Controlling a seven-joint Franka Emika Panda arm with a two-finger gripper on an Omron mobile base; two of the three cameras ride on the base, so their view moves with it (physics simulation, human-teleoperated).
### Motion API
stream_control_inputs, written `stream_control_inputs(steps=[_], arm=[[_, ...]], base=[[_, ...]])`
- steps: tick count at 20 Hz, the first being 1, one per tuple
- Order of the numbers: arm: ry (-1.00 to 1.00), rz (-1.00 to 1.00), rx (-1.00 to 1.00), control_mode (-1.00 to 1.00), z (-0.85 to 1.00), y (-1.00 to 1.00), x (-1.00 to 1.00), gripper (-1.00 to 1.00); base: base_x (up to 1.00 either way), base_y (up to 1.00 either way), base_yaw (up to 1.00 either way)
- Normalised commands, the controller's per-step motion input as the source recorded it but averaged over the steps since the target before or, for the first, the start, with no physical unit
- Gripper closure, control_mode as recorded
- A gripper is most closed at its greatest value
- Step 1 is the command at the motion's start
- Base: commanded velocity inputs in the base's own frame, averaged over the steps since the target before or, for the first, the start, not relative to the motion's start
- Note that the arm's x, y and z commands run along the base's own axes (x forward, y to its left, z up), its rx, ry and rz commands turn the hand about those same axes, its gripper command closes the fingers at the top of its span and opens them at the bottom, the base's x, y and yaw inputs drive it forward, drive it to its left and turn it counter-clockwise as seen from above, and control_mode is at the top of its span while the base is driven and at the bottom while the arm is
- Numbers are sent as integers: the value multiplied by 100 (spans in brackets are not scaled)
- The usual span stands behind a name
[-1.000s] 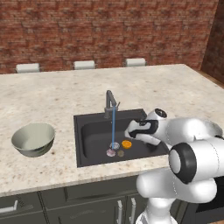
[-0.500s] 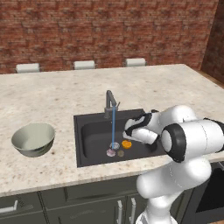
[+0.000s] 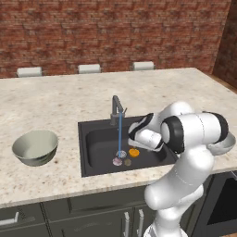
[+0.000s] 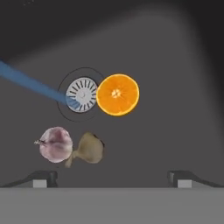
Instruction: Pick the garlics from the sink and place them in one bowl. Place the orange in the other bowl. Then turn off the sink faucet.
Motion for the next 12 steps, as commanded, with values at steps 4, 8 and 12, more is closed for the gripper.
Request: stream_control_inputs(steps=[4,8,12], arm=[[3,0,0,-100,-26,1,28,-100],[1,0,0,-100,-32,4,27,-100],[0,0,0,-100,-26,7,29,-100]], base=[[0,0,0],[0,0,0],[0,0,0]])
